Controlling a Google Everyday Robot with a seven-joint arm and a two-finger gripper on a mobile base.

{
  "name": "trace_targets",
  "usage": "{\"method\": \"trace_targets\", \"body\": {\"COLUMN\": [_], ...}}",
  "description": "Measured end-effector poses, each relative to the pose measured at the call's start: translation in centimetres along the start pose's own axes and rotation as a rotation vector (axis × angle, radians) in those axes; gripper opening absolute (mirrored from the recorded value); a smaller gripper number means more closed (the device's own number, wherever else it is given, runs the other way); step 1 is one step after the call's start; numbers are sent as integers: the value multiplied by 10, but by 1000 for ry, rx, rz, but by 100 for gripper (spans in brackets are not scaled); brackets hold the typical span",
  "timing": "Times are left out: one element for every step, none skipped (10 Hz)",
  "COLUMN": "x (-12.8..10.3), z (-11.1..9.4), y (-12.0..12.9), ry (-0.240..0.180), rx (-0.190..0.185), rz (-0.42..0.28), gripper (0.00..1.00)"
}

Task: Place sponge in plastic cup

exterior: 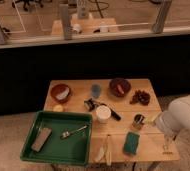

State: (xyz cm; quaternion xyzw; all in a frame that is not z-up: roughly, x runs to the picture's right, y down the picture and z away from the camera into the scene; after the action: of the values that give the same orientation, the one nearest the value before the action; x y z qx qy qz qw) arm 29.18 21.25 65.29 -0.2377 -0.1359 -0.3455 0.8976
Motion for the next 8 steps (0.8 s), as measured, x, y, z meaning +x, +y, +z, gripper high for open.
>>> {"method": "trace_targets", "body": {"x": [-12, -19, -20, -20, -24, -32, -46, -56], "z": [-4, -7, -7, -7, -5, -1, 9, 20], "y": [2, 5, 4, 3, 0, -4, -16, -24], "ry": [0, 1, 1, -4, -10, -17, -30, -36], "rx": [7, 9, 10, 8, 5, 1, -1, -4], "rz": [-49, -78, -83, -90, -132, -200, -287, -348], "gripper": [80, 80, 80, 80, 80, 80, 80, 80]}}
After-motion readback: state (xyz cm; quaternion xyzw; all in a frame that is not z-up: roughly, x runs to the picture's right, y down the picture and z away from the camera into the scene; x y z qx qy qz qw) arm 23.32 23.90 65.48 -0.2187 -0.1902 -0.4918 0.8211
